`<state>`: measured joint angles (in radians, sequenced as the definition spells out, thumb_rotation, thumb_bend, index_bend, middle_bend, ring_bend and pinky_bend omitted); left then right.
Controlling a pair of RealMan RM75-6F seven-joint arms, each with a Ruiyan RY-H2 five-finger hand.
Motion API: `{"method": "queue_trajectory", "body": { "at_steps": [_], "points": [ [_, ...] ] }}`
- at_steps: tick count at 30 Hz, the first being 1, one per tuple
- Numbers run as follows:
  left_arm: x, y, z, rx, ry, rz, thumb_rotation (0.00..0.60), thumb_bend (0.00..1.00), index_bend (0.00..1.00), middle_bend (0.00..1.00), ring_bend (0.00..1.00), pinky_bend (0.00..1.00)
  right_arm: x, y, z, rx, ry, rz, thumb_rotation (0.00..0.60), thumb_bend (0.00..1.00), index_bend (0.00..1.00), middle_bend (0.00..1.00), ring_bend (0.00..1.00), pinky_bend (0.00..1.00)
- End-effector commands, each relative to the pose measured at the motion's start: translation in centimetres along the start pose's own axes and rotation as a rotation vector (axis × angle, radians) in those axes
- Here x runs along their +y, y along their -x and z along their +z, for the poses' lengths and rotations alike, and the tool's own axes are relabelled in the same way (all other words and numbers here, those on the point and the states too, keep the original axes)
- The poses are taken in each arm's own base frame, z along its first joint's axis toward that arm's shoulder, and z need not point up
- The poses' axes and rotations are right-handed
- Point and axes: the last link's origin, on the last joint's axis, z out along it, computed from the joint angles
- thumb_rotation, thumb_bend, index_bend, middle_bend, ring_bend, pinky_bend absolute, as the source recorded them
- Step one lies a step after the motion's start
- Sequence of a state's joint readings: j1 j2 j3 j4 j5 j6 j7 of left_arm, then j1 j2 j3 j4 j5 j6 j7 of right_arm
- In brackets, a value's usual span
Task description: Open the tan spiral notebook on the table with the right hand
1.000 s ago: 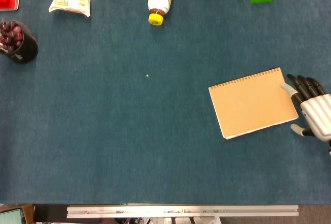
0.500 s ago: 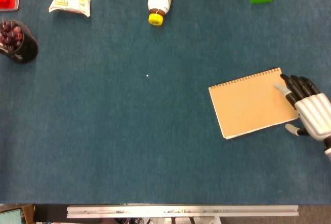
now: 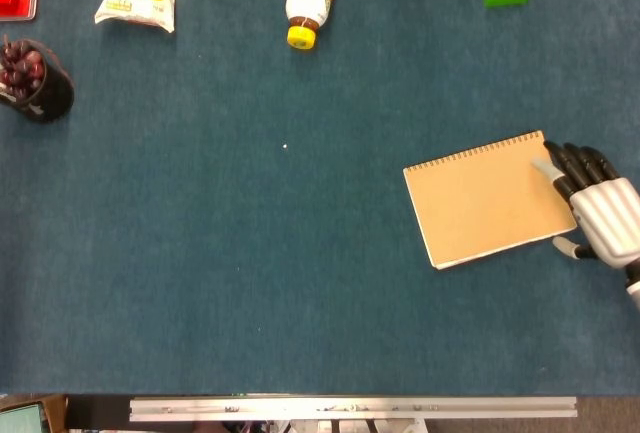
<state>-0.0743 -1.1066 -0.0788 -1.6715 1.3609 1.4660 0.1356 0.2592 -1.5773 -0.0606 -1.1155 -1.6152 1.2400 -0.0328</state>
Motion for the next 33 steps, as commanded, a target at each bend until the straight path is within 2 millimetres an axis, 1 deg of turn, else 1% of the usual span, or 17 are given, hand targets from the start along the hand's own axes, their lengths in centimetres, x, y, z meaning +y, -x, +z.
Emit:
{"method": "queue_trajectory", "body": {
  "at_steps": [1,18,29,33],
  "points": [
    [0.0,0.0,0.0,0.000,-0.001,0.000,0.600,0.24,0.47,0.30,0.24,0.37,0.1,-0.1,0.1,0.005,0.006,0.000,0.600,0.10,0.13,0.02,0.00,0.10],
    [0.0,0.0,0.0,-0.003,-0.002,-0.004,0.600,0.24,0.47,0.30,0.24,0.37,1.6,-0.8,1.2,0.031,0.059,-0.027,0.600,0.11,0.13,0.02,0.00,0.10],
    [0.0,0.0,0.0,-0.003,-0.003,0.000,0.600,0.24,0.47,0.30,0.24,0.37,2.9,-1.5,1.1,0.049,0.104,-0.046,0.600,0.11,0.13,0.02,0.00,0.10],
    [0.0,0.0,0.0,-0.005,-0.005,0.001,0.600,0.24,0.47,0.30,0.24,0.37,2.6,-1.4,0.8,0.040,0.089,-0.042,0.600,0.11,0.13,0.02,0.00,0.10]
  ]
}}
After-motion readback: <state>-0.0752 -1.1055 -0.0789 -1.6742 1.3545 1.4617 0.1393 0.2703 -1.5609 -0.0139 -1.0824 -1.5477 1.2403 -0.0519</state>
